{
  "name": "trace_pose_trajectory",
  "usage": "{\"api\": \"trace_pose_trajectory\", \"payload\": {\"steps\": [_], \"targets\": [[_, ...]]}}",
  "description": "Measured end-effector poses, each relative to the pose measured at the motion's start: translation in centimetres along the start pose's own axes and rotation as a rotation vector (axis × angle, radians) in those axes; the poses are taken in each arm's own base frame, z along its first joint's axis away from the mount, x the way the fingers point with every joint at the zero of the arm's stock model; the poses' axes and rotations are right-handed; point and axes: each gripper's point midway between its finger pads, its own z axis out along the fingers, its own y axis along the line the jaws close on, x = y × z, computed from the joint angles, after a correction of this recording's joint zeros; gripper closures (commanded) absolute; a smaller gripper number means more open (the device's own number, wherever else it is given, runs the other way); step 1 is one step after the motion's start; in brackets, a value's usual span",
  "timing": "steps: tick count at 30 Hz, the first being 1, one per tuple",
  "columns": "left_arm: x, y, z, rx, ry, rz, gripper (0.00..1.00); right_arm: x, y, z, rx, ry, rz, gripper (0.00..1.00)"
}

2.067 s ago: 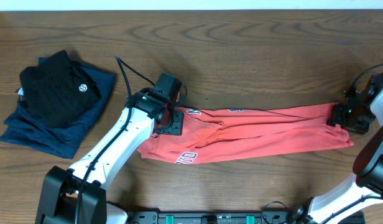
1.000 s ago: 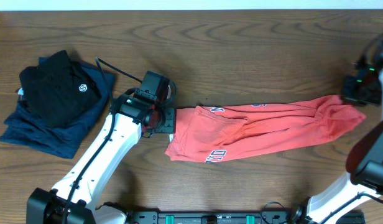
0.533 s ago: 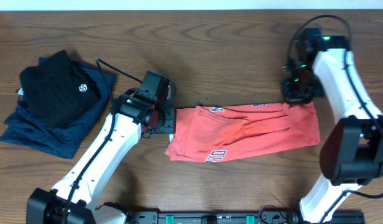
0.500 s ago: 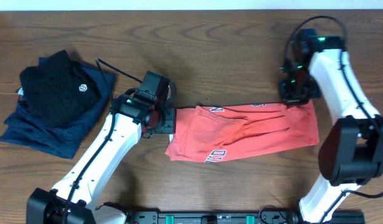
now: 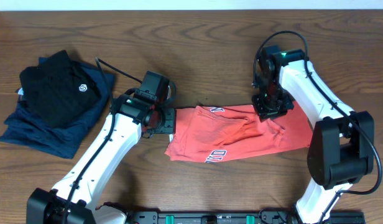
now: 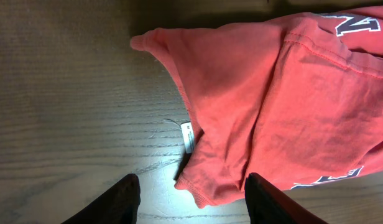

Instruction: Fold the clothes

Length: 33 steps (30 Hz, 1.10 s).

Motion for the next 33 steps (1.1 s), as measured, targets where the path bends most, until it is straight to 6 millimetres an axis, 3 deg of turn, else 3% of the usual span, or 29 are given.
{"api": "trace_pose_trajectory", "payload": {"steps": [9,14,20,25,29,33], "targets": [[0.0,0.0,0.0,0.0,0.0,0.0,0.41,0.9,-0.1,-0.1,0.004,0.037,-0.017,0.73],[0.1,0.0,0.0,-0.001,0.004,-0.001,0.4,0.3,-3.2,-1.3,0.142,-0.013,0.112,0.67],[0.1,0.0,0.0,-0.001,0.004,-0.001,0.4,0.6,-7.7,-2.8,0.246,-0.067,0.268,0.67],[0.1,0.0,0.0,-0.001,0.005,-0.001,0.4,1.3,-8.6,-0.1,0.238,-0.045,0.309,0.69],[0.2,0.1,0.0,-0.002,0.007,-0.001,0.4,3.2,-7.2,3.1,0.188,0.033,0.278,0.7],[0.3,0.1,0.0,-0.005,0.014,-0.002,0.4,4.5,-4.6,4.7,0.118,0.092,0.168,0.73]]}}
